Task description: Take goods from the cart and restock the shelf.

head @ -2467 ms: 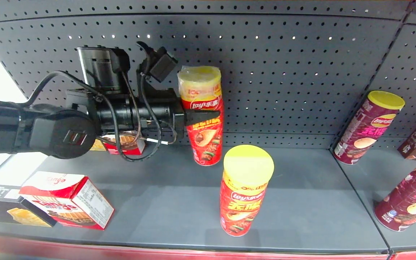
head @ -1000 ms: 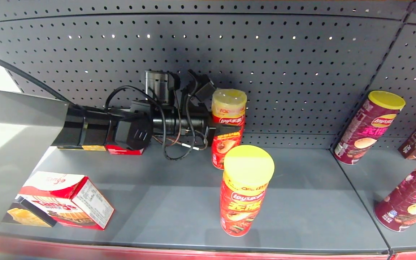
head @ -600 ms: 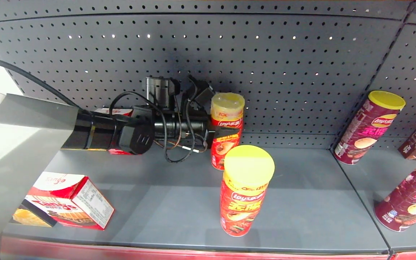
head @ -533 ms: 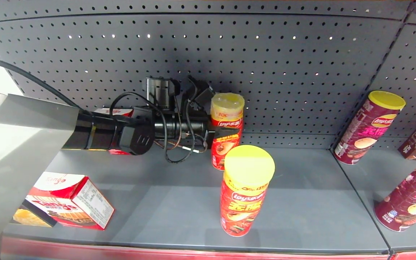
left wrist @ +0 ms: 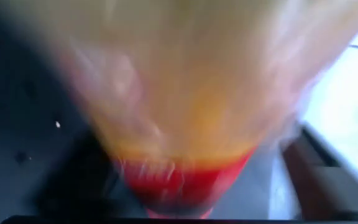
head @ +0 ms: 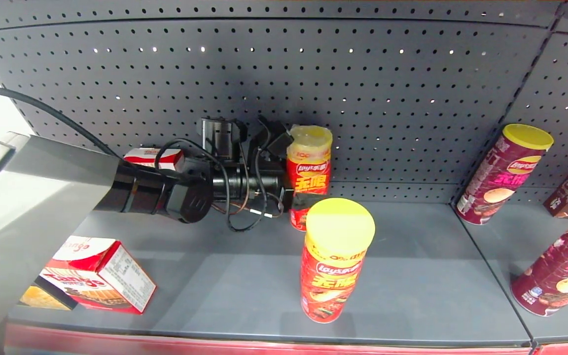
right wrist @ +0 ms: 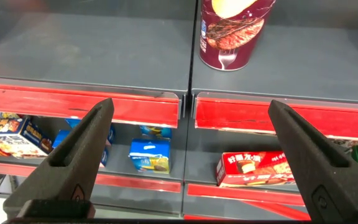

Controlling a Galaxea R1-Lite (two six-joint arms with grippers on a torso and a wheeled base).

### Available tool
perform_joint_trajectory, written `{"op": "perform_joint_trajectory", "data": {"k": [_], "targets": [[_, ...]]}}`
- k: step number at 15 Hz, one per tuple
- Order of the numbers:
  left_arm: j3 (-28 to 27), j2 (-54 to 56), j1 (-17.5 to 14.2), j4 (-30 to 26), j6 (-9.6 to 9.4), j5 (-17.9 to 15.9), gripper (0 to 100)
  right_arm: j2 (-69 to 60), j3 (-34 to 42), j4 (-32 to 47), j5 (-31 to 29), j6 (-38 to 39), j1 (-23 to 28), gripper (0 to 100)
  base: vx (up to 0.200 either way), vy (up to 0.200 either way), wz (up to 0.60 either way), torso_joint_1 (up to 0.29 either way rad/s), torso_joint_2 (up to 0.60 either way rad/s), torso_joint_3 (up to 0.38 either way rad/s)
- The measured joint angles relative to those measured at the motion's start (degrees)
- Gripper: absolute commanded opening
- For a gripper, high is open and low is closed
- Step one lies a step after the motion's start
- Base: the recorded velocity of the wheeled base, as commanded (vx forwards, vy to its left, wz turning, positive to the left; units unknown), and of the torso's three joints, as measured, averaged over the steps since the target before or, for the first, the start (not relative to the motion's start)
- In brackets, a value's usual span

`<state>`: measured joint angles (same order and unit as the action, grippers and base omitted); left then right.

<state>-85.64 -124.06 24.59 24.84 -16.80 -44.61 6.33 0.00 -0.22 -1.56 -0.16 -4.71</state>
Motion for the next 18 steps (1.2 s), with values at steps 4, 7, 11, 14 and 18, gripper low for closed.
{"op": "perform_joint_trajectory", "data": {"k": [4,7,11,14,18], "targets": [[4.4,3.4,-1.3,0.0,0.13,1.0,100,0.0,0.0,0.0,0.0,0.0,0.0,100,0.000,0.000,0.00,0.000,0.00,0.000],[7.4,6.6,-2.8,0.0,0.20,2.6,100,0.0,0.0,0.0,0.0,0.0,0.0,100,0.000,0.000,0.00,0.000,0.00,0.000],[9.2,9.9,-3.6,-0.4,0.16,9.4,100,0.0,0.0,0.0,0.0,0.0,0.0,100,0.000,0.000,0.00,0.000,0.00,0.000],[11.4,12.5,-3.7,-1.0,0.16,10.8,100,0.0,0.0,0.0,0.0,0.0,0.0,100,0.000,0.000,0.00,0.000,0.00,0.000],[16.0,16.7,-3.6,-1.1,-0.02,15.7,100,0.0,0.0,0.0,0.0,0.0,0.0,100,0.000,0.000,0.00,0.000,0.00,0.000]]}}
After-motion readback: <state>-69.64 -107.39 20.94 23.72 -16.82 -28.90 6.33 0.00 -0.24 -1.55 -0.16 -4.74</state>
